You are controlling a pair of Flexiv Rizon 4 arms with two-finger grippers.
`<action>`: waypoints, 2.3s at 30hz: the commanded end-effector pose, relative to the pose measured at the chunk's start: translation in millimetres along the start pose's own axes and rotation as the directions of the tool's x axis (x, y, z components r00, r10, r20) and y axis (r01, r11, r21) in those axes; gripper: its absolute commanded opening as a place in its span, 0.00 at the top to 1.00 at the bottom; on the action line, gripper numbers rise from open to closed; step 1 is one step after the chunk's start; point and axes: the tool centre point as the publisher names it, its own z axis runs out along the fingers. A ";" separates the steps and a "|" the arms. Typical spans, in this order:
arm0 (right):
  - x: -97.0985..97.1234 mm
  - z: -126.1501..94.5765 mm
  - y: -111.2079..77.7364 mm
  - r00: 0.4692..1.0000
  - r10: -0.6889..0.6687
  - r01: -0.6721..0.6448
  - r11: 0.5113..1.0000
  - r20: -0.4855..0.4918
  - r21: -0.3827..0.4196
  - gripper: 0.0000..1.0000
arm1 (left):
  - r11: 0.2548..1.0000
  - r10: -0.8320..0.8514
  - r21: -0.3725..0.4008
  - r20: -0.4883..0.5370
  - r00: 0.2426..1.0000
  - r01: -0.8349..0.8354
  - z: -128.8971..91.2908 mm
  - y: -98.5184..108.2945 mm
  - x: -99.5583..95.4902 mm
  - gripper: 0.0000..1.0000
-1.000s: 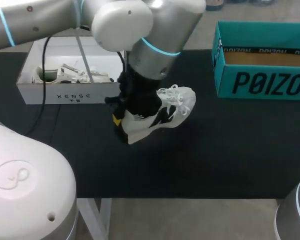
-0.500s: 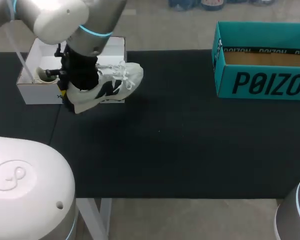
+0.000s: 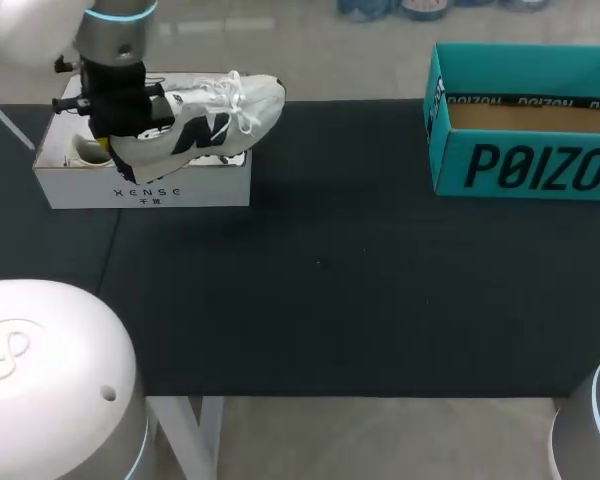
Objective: Take the shoe out of the shoebox, open the shoe tongue, remove and reinsert the insole, then place the shoe into the shoebox
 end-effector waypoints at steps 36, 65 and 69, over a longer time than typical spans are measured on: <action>-1.7 1.1 7.5 1.000 0.000 0.002 0.934 -0.005 0.356 0.00 | 0.994 0.093 -0.046 -0.048 0.994 -0.096 13.2 76.0 36.8 1.00; -1.7 1.1 7.5 1.000 0.000 0.002 0.934 -0.005 0.356 0.00 | 0.940 0.293 -0.165 -0.060 0.954 -0.299 23.4 203.6 43.7 1.00; -1.7 1.1 7.5 1.000 0.000 0.002 0.934 -0.005 0.356 0.00 | 0.937 0.295 -0.174 -0.074 0.953 -0.303 30.1 224.4 41.9 1.00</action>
